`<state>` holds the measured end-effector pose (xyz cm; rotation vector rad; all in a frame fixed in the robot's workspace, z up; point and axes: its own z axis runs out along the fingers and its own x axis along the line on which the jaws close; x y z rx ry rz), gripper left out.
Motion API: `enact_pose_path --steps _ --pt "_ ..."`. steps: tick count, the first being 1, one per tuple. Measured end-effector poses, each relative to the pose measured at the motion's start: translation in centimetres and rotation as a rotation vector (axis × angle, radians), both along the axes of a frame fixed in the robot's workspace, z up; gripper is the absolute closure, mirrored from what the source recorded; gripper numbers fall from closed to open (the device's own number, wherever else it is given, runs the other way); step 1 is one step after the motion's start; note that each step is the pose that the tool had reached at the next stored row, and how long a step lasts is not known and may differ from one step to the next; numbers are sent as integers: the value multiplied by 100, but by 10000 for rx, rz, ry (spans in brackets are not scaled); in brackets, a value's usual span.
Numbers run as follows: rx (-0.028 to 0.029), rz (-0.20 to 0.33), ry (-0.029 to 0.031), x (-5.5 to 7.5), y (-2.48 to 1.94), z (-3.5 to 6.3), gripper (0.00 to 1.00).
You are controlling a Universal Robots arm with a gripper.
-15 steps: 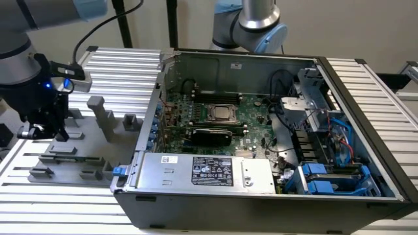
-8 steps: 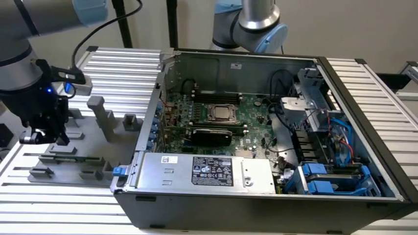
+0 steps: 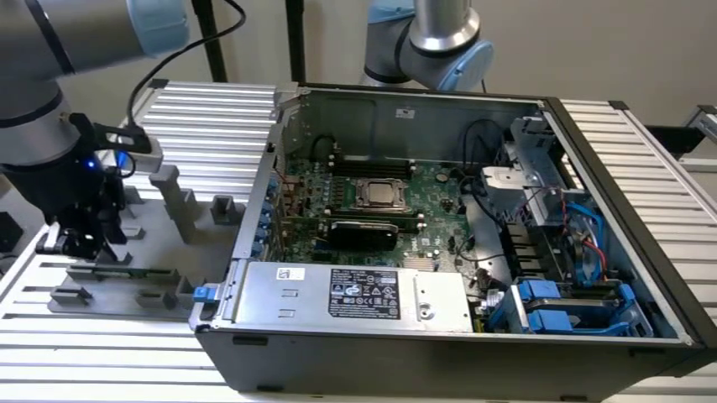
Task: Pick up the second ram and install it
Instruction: 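Pick up the second ram and move it above second insertion slot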
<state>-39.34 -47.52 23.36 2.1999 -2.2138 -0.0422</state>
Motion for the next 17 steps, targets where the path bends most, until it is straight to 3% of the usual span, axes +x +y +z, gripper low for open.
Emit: enact_pose_path --steps 8,17 --pt "50 0 -49 0 -70 -126 0" --pt "144 0 -135 12 -83 -237 0"
